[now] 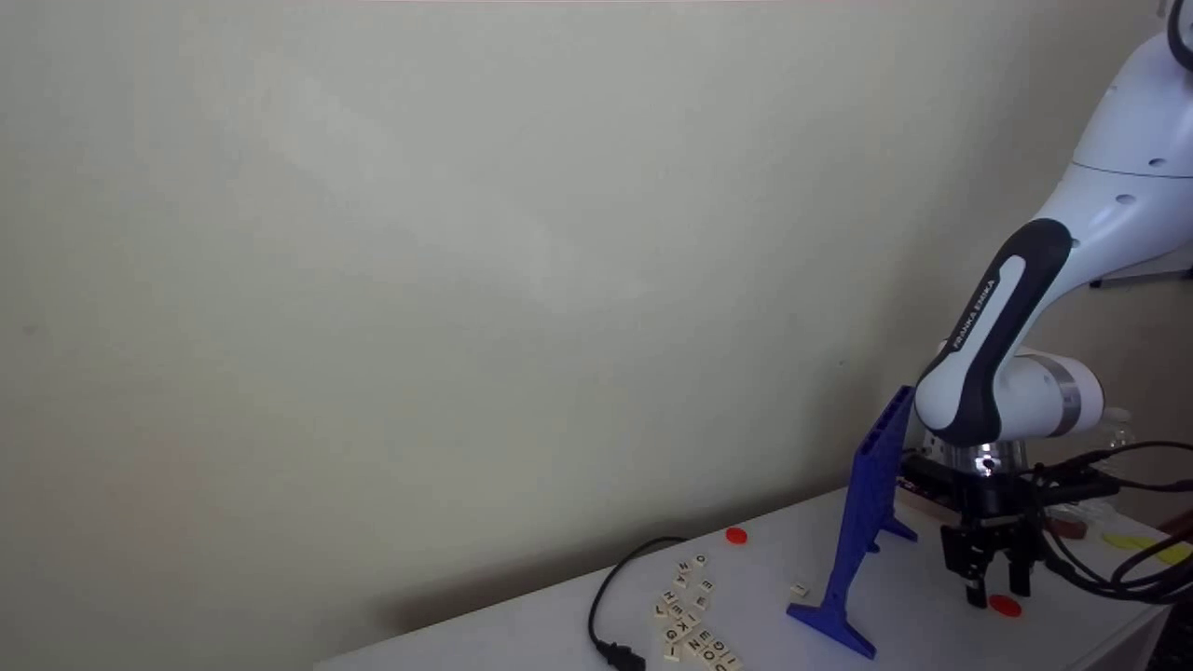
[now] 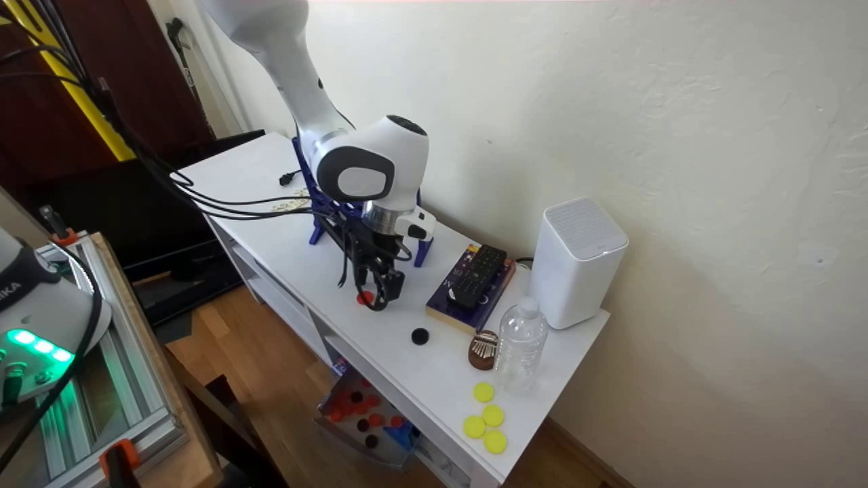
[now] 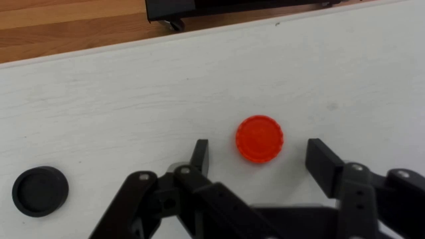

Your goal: Put one orange ring inside the blue gameboard.

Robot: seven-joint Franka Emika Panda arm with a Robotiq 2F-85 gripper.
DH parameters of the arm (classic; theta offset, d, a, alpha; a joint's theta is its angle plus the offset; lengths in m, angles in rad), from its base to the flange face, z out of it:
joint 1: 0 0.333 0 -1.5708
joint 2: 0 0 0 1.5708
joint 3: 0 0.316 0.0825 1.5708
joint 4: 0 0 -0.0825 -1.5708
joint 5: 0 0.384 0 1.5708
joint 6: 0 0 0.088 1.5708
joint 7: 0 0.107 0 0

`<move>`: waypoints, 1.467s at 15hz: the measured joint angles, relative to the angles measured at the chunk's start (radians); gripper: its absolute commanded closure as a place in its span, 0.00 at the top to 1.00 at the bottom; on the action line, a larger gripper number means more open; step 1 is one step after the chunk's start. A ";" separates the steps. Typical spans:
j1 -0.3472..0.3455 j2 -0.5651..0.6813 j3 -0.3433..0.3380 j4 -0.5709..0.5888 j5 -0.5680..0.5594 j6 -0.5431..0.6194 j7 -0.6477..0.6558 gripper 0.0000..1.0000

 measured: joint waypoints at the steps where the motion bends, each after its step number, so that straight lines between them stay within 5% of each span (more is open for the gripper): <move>1: 0.001 0.000 -0.001 0.001 -0.002 0.000 0.000 0.74; 22: 0.044 0.018 -0.022 0.043 -0.085 -0.079 0.003 0.64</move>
